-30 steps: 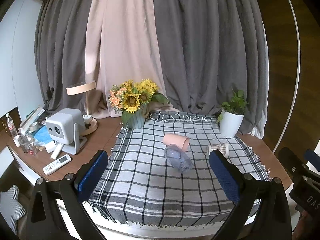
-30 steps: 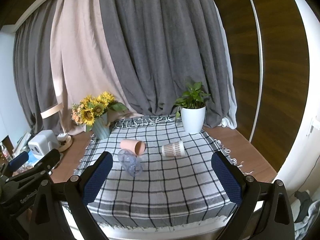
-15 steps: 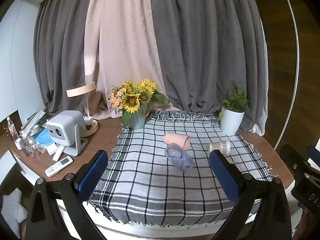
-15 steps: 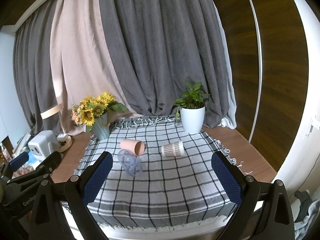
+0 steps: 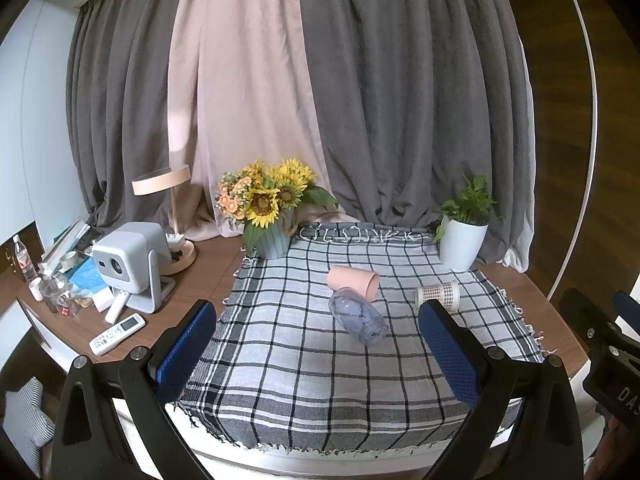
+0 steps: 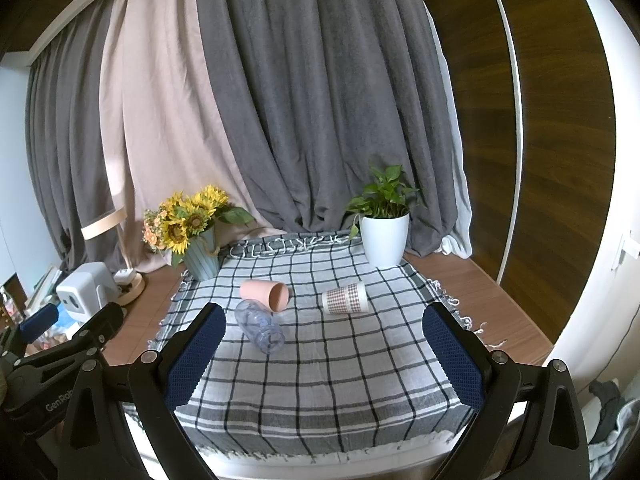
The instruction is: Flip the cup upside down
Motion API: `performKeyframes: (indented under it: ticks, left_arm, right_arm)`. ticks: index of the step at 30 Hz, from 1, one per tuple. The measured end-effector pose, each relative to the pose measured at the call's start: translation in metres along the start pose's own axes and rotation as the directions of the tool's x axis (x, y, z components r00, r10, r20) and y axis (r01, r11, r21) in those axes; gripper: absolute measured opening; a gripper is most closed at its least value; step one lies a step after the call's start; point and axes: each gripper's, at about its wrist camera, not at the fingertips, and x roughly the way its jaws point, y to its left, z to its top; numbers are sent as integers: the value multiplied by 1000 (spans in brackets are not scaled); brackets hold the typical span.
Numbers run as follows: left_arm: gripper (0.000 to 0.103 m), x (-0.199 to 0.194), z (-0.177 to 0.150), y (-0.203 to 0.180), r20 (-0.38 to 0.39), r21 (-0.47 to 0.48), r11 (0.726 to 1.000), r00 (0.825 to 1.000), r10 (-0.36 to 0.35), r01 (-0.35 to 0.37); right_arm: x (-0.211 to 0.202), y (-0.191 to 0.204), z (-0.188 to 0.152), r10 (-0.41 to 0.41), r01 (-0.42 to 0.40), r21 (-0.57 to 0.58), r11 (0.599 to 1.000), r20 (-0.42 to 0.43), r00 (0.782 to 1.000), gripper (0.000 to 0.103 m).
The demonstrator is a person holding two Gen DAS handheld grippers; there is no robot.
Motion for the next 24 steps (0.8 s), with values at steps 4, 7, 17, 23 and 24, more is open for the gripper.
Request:
performKeyframes:
  ticks: [4, 7, 17, 23, 24]
  left_arm:
    - [103, 0, 0, 0, 0, 1, 1000, 1000, 3, -3]
    - [103, 0, -1, 0, 0, 0, 1000, 1000, -1, 1]
    - [103, 0, 0, -1, 1, 1, 1000, 1000, -3, 3]
    - [103, 2, 3, -3, -4, 3, 1000, 1000, -4, 4]
    - [103, 1, 2, -3, -4, 3, 1000, 1000, -6, 6]
  right_arm:
    - [-1, 0, -1, 1, -1, 0, 1000, -1, 1000, 100]
    - [-1, 0, -1, 1, -1, 1, 1000, -1, 1000, 100]
    - [1, 1, -3, 0, 0, 1, 1000, 0, 1000, 100]
    - [1, 1, -5, -1, 1, 2, 1000, -2, 1000, 100]
    - [1, 1, -5, -3, 3, 1, 1000, -2, 1000, 100]
